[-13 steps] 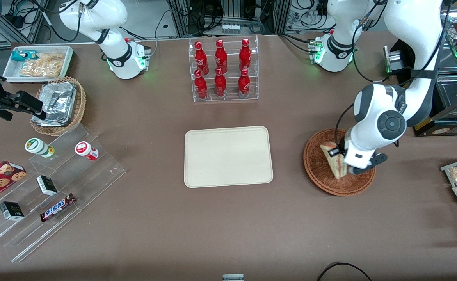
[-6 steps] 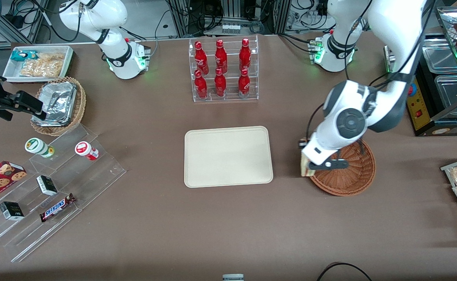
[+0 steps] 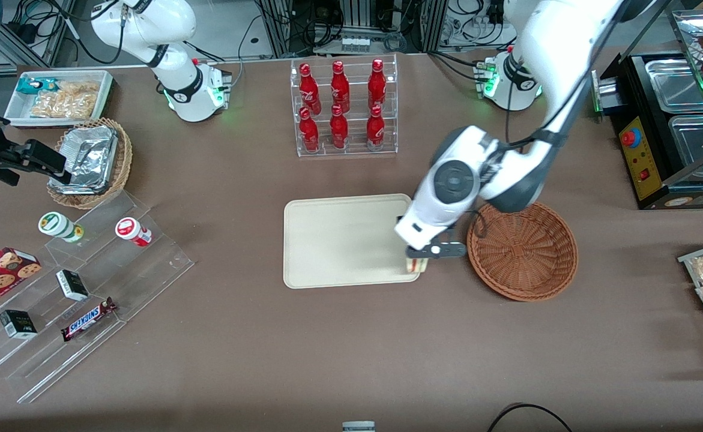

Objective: Place sandwich from basket to tray
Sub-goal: 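Lift the sandwich with the left gripper and carry it over the tray, then lower the sandwich onto the tray and open the left gripper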

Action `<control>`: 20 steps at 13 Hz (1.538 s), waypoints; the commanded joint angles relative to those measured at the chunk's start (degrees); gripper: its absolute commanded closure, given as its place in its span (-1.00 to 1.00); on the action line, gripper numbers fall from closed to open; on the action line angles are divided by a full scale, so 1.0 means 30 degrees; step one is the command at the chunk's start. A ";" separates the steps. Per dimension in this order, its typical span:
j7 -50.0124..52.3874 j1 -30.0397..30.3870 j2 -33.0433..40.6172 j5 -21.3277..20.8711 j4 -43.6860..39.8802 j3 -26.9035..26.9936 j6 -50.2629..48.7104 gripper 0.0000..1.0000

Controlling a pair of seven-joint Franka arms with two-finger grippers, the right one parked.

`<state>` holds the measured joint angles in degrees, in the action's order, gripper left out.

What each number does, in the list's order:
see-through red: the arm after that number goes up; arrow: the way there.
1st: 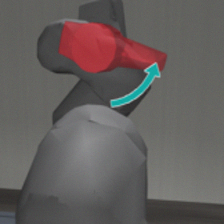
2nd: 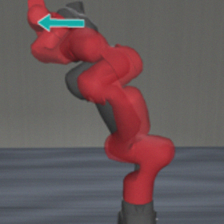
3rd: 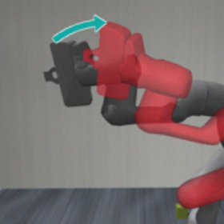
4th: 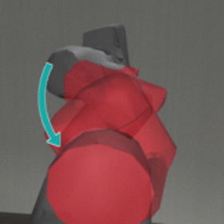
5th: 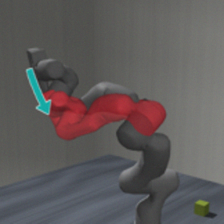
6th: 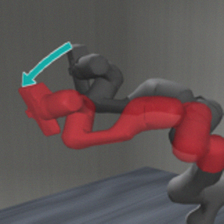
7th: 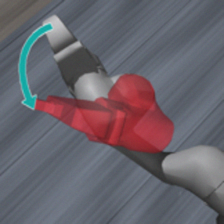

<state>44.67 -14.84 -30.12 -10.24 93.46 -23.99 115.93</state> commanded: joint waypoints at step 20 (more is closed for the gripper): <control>0.6058 -0.4779 -0.5985 -0.1480 -0.5400 -0.0382 0.1580 0.96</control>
<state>62.89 -28.45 -47.12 -13.48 79.11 -25.09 121.56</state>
